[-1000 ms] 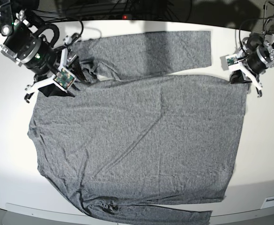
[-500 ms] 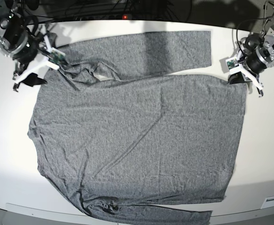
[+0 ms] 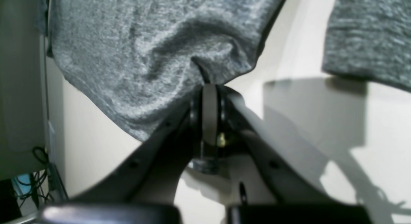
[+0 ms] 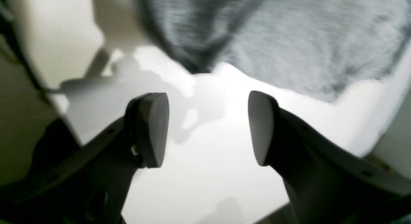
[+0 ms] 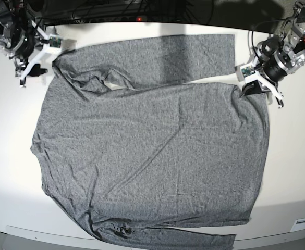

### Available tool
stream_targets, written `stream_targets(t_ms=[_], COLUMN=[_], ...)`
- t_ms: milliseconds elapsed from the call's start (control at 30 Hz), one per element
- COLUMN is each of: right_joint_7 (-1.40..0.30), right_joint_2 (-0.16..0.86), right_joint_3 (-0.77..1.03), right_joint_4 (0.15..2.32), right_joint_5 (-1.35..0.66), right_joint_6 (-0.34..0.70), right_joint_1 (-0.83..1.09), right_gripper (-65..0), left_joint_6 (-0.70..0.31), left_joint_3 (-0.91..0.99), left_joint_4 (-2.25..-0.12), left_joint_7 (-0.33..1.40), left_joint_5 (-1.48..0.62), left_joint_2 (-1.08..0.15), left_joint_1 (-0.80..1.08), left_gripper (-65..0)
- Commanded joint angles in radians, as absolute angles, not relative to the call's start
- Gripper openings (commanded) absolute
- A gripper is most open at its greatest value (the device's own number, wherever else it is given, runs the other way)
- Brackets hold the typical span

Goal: Fold the T-shirt properly

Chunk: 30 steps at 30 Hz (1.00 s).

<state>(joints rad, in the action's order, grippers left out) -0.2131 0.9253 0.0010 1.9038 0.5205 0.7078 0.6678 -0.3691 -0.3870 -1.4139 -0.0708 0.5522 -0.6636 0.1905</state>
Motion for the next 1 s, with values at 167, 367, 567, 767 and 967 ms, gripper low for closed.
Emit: stream_targets(t_ms=[167,367,567,767,967], right_joint_7=[-0.158,-0.131,-0.138,-0.147,-0.181], right_joint_2=[0.944,0.926,0.876,0.876,0.876], right_joint_3=[-0.033,-0.128,-0.245,-0.295,-0.294], right_joint_4=[1.885,1.810,1.735,1.735,1.735], right_joint_5=[0.545,0.557,0.628,0.678,0.677], right_joint_6=[0.698,0.698,0.673,0.673,0.673], right_joint_1=[0.642,0.561,0.477,0.477,0.477], right_gripper=[-28.7,-28.7,-33.2,-43.7,-58.9], left_joint_6=[-0.408,-0.408,-0.408,-0.408,-0.408], left_joint_3=[-0.390,-0.390,-0.390,-0.390,-0.390], left_joint_4=[-1.415,-1.415,-1.415,-1.415,-1.415], left_joint_7=[-0.045,-0.044,-0.032,-0.026,-0.026], left_joint_5=[0.560,0.560,0.559,0.559,0.556], left_joint_2=[-0.673,-0.673,-0.674,-0.674,-0.674], left_joint_1=[0.193,0.194,0.194,0.194,0.194], left_gripper=[-65.0,-65.0,-65.0,-65.0,-65.0])
